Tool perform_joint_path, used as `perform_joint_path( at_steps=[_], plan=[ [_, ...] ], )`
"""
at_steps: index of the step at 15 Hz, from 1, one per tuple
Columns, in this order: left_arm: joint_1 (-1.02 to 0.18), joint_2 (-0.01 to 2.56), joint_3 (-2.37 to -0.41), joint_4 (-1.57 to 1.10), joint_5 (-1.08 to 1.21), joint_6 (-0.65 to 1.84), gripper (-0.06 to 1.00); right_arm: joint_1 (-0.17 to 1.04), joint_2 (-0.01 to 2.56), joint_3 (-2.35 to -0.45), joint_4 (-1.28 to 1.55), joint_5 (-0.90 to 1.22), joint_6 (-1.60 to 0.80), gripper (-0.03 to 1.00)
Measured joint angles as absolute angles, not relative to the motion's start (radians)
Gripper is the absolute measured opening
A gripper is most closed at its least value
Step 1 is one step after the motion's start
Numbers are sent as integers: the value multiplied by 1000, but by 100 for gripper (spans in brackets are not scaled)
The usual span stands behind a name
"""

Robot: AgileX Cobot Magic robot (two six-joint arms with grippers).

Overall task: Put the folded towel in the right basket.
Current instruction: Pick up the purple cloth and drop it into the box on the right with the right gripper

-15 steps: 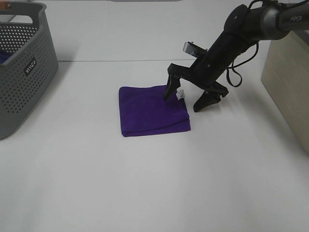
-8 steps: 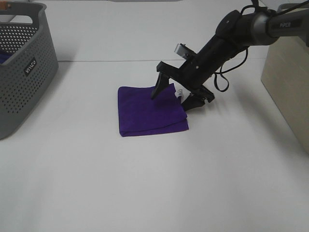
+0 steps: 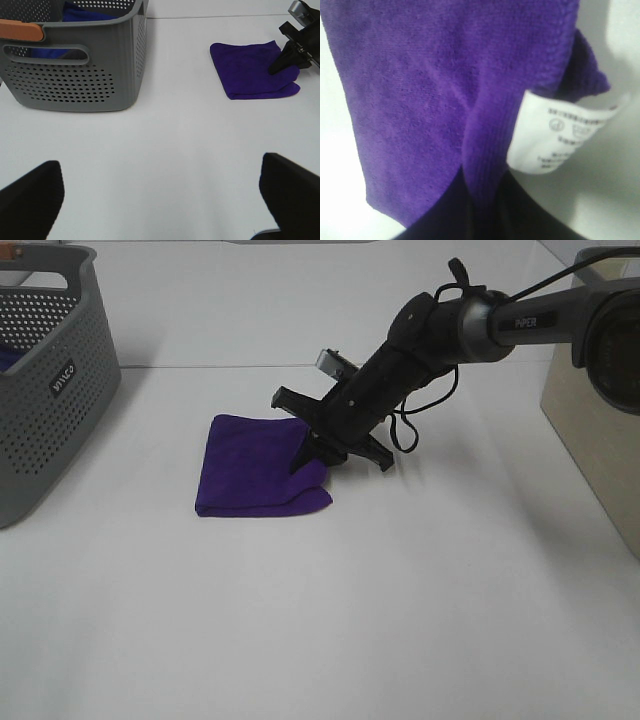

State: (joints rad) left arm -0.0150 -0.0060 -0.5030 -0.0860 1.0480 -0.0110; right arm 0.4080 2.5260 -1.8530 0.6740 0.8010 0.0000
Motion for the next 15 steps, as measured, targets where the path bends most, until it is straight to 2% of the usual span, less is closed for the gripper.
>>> perform_joint_path(
  at_steps=[5,8,13,15],
  plan=[
    [-15,-6,-503,-86,1048,-11,99,408,2518,-1861,695,815,0,6],
    [-15,-6,-503,-86,1048,-11,99,411,2445,-1838,577,885,6,6],
    [-15,-6,-503,-82,1048,-11,99,411,2123,-1831,434,960,23,6],
    [-15,-6,-503,-82,1048,-11,99,368,1922,-1831,302,1008,46,6]
  ],
)
